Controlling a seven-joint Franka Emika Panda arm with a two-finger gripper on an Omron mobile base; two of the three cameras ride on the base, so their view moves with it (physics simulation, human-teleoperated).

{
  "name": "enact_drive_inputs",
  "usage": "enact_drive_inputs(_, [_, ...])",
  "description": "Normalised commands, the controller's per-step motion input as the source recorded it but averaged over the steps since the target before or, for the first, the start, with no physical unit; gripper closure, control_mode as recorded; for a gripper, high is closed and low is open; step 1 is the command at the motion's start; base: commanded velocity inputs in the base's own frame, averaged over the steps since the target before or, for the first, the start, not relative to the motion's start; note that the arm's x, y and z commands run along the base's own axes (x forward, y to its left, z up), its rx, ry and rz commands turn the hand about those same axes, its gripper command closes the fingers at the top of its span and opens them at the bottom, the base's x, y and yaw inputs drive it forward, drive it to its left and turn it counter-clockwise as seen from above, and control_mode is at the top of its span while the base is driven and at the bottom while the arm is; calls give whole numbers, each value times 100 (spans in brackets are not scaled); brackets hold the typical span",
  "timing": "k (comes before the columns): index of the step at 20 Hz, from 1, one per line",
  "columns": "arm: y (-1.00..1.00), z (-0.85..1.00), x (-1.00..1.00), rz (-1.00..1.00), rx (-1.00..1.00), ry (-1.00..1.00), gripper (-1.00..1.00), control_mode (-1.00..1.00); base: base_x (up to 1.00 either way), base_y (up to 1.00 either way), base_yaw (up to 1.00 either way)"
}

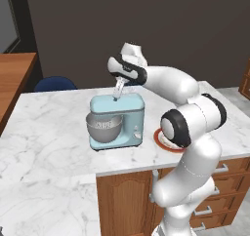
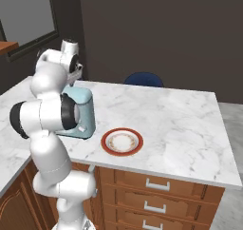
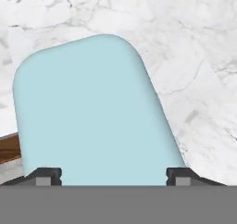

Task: Add butter and sugar cubes to the stand mixer bowl and then turn on the stand mixer to begin making frosting.

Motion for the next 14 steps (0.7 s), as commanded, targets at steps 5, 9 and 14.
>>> enact_drive_inputs(5, [-5, -58, -53, -21, -17, 0, -100, -100, 0, 0, 0])
enact_drive_inputs(9, [-51, 13, -98, -18, 0, -17, -100, -100, 0, 0, 0])
enact_drive_inputs(14, [-50, 39, -100, -17, 0, -25, -100, -100, 0, 0, 0])
